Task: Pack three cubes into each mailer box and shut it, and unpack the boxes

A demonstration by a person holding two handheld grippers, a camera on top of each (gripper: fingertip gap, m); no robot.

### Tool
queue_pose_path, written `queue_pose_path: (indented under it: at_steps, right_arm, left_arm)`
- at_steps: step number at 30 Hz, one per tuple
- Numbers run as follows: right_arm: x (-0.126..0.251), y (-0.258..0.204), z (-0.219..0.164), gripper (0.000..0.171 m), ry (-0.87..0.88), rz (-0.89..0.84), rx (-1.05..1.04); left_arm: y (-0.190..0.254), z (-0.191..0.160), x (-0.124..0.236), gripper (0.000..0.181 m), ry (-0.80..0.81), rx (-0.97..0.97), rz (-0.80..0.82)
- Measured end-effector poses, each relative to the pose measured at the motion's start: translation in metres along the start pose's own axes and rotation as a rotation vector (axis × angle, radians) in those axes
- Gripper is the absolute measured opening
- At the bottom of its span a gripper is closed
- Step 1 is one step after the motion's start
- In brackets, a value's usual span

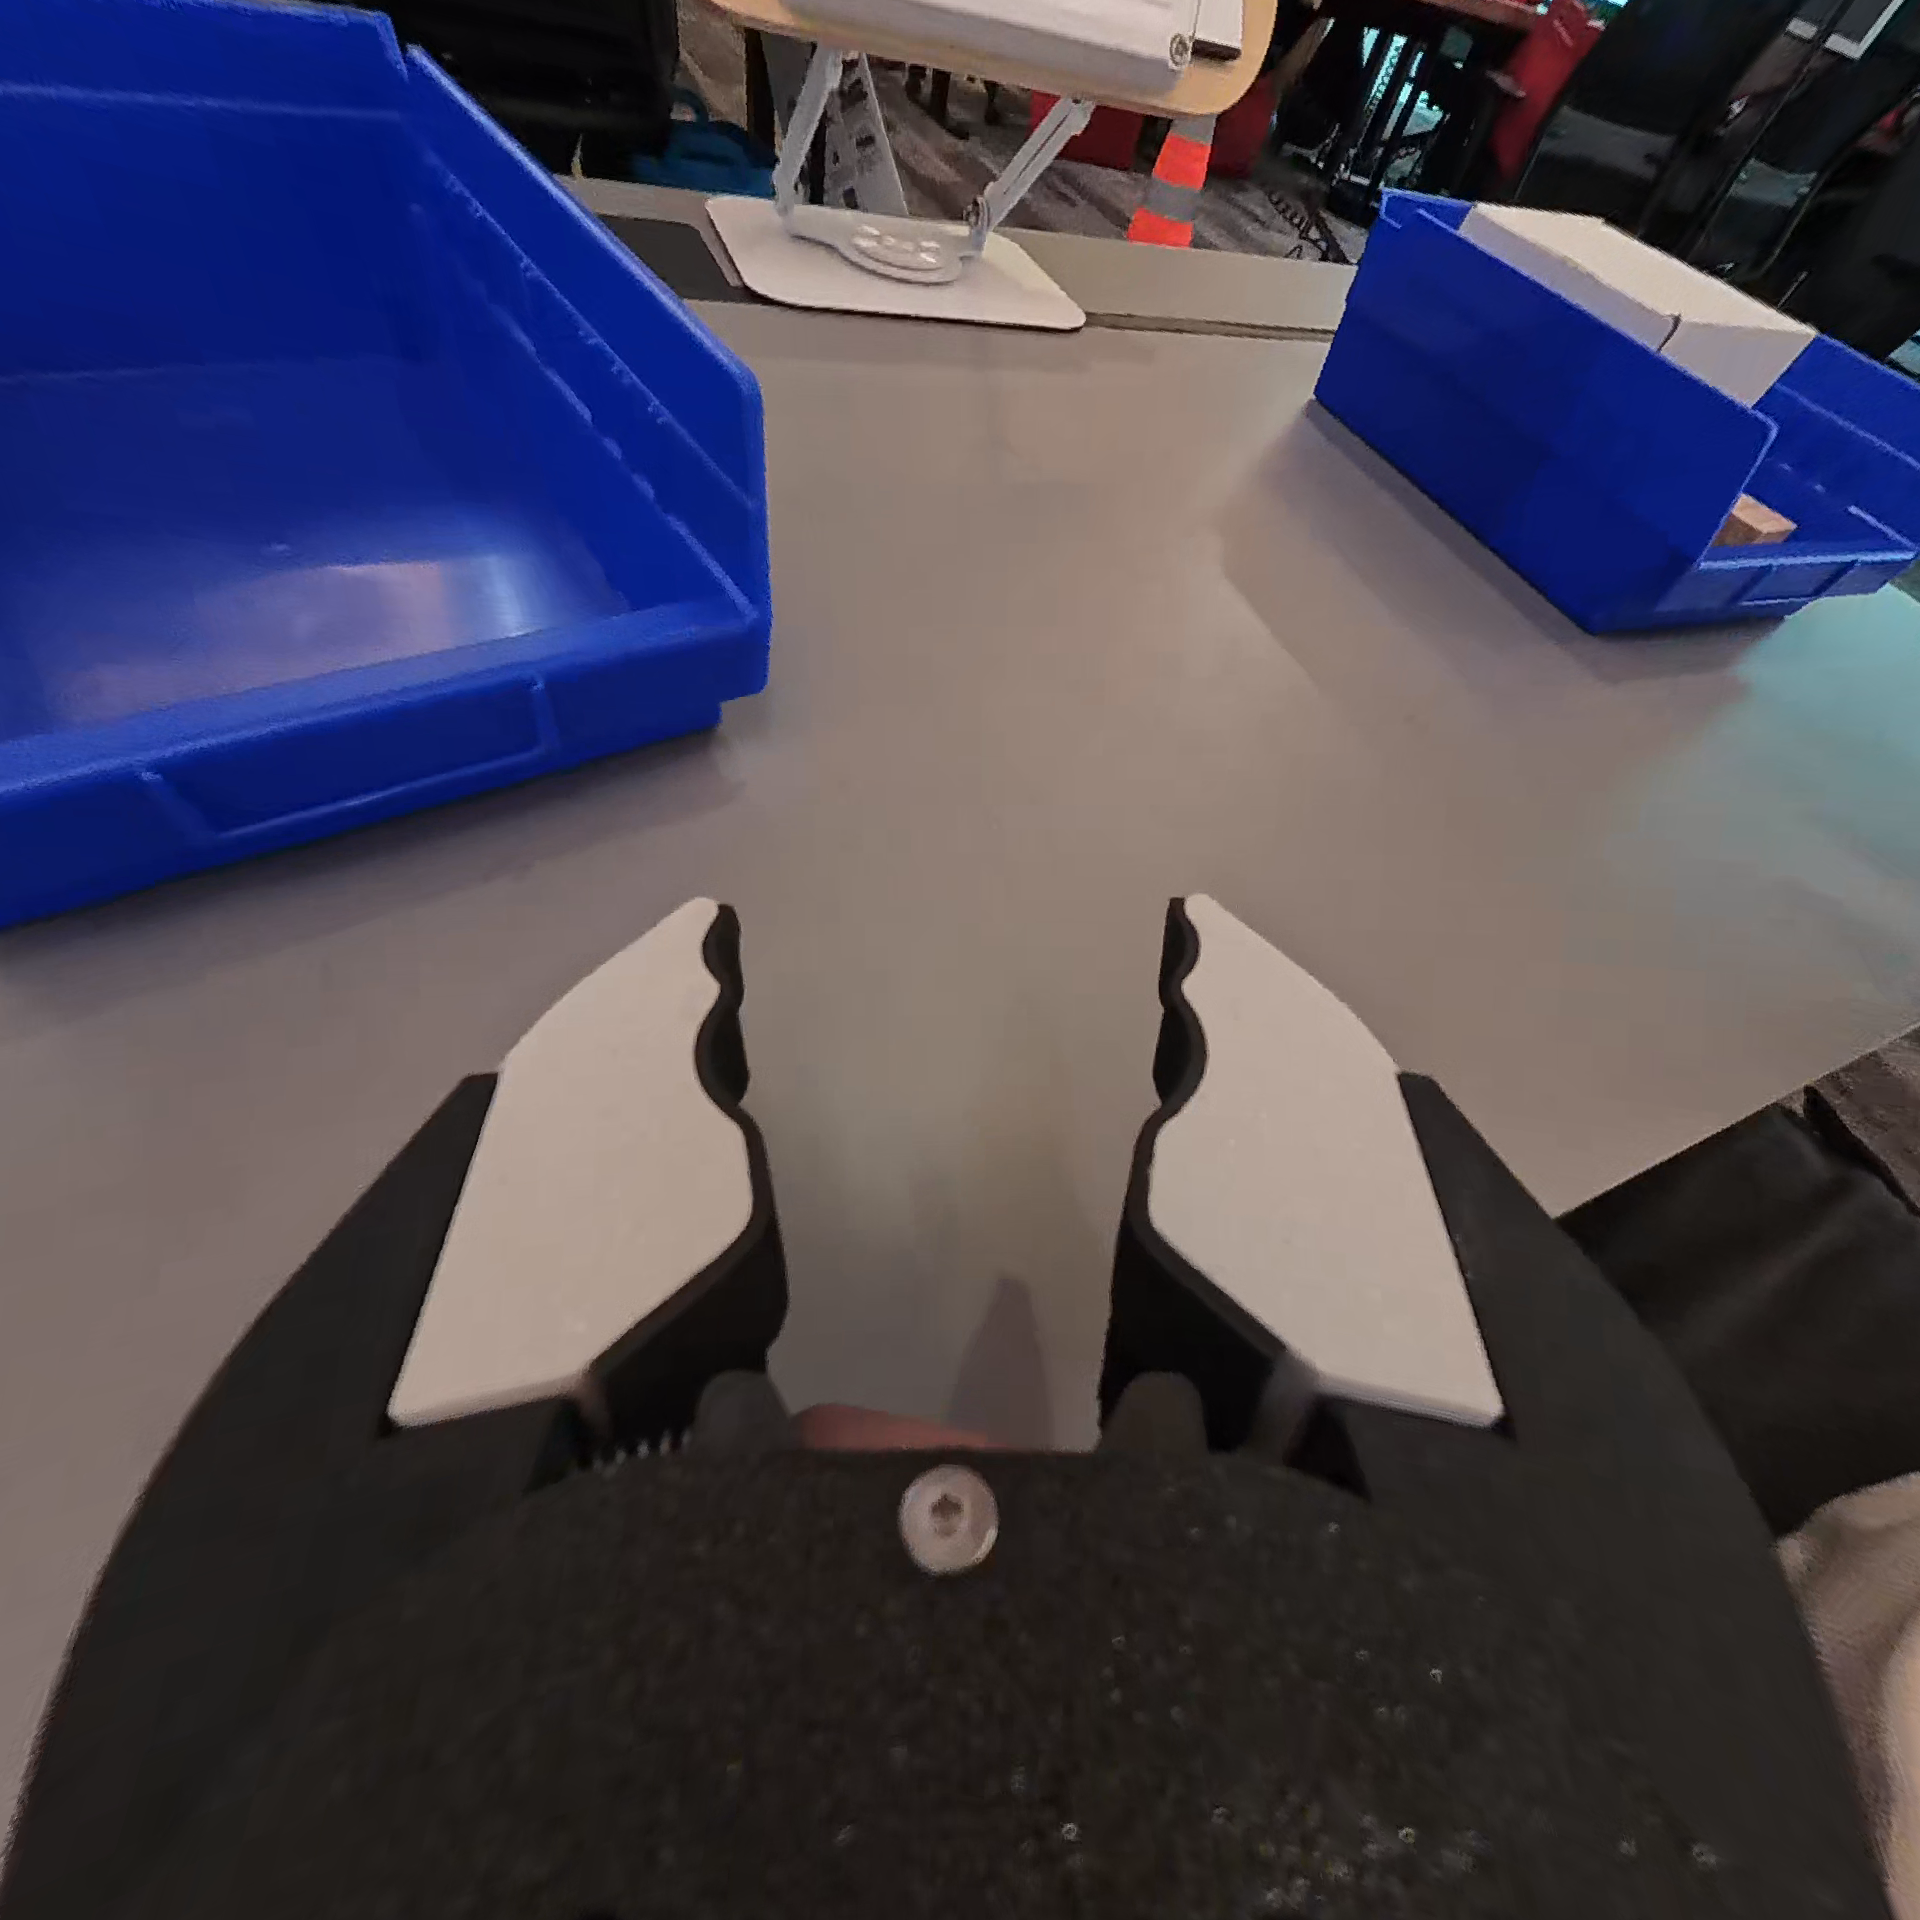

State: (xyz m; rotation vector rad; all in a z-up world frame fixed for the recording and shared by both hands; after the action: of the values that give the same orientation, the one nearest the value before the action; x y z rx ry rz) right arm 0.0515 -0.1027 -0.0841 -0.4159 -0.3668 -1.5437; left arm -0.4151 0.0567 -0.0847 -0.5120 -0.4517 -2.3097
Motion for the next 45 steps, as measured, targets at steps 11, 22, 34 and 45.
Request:
queue_pose_path:
  at_steps: [11, 22, 34, 45]
  right_arm:
    - [-0.022, 0.022, -0.012, 0.061, -0.054, -0.072, -0.134]
    - [-0.049, -0.008, 0.011, 0.075, -0.063, -0.096, 0.058]
    - [-0.116, -0.015, 0.06, 0.068, -0.03, -0.178, -0.019]
    - [-0.038, 0.024, 0.084, 0.053, 0.148, -0.262, -0.142]
  left_arm:
    - [-0.001, -0.002, 0.001, 0.082, -0.025, -0.075, -0.002]
    - [0.016, -0.01, -0.008, 0.074, -0.133, -0.123, -0.053]
    - [0.033, -0.022, -0.028, 0.081, -0.214, -0.201, -0.068]
    - [0.169, 0.065, -0.148, 0.07, -0.167, -0.342, -0.246]
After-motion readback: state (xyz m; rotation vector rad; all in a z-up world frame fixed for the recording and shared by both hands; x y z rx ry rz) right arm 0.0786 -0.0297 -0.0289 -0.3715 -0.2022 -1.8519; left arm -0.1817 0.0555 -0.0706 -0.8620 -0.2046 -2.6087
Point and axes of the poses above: each gripper's, where its closed fingertips meet, x back along the fingers, z out of its top, y = z × x across the jaws, the point moved 9 cm from there along x, back along the fingers, and after that the axes turned 7 degrees about -y, right-handed, at the moved point
